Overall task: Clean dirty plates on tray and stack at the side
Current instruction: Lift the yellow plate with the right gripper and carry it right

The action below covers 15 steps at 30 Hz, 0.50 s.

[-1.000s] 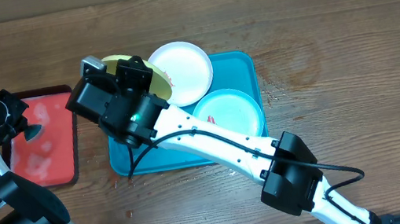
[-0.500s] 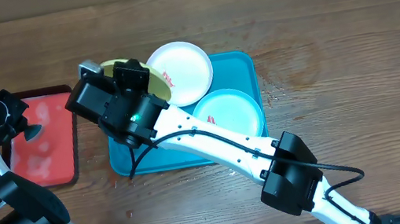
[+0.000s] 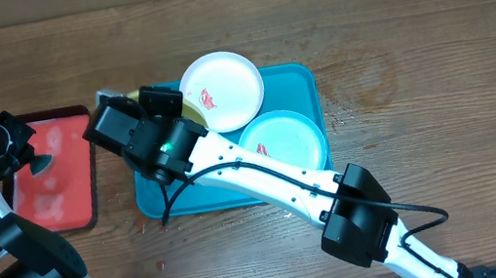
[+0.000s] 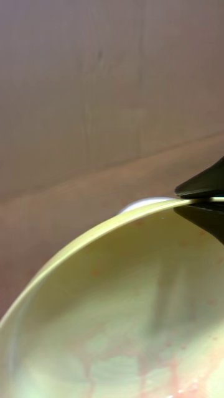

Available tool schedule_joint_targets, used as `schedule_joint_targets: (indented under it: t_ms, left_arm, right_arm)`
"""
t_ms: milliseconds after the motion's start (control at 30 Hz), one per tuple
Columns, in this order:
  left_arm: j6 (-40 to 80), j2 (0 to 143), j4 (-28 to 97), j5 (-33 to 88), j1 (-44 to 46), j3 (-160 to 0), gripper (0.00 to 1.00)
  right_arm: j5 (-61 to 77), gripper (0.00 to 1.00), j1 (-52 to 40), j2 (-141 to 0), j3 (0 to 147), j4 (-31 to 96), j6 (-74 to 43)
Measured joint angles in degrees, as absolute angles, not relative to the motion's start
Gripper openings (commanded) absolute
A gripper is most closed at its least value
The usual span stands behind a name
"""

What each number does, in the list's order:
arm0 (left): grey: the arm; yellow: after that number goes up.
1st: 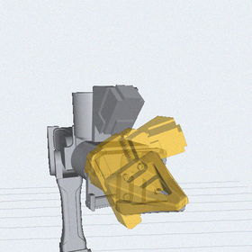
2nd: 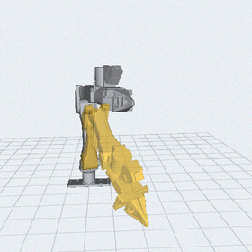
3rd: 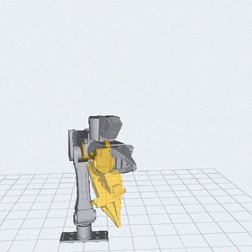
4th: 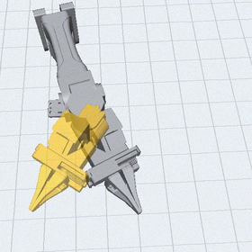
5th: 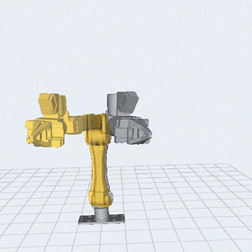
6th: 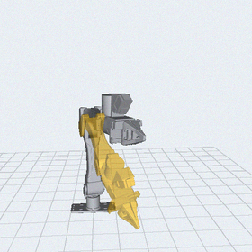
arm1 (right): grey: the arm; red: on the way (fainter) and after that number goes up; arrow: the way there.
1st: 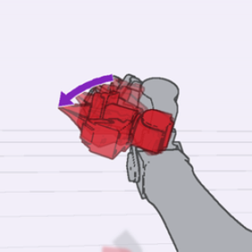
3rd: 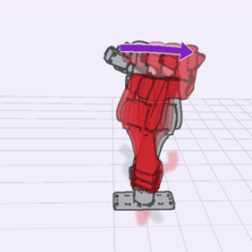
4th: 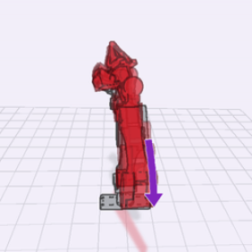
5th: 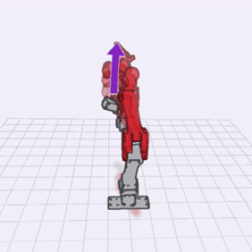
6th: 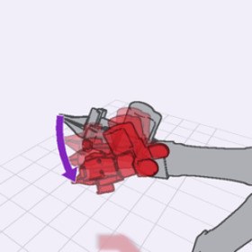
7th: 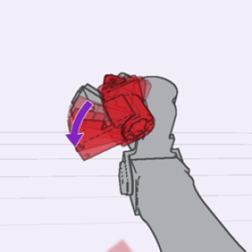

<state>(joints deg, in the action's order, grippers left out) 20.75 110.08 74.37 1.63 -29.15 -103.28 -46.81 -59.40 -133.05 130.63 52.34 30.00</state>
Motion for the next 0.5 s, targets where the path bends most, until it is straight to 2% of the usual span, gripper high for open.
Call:
schedule_joint_targets:
  t_ms: [300,367,500]
  left_arm:
    - [20.75,110.08,74.37,1.76,-29.15,-103.26,0.04]
    - [20.75,110.08,74.37,1.76,-29.15,-103.26,0.04]
    - [20.75,110.08,74.37,1.93,-29.15,-103.26,0.04]
  right_arm:
    - [-53.41,0.04,-59.24,-133.1,130.78,50.19,28.84]
    - [-51.16,0.04,-58.81,-133.1,130.85,52.05,27.29]
    - [-36.97,0.04,-55.72,-133.1,130.87,58.89,23.2]
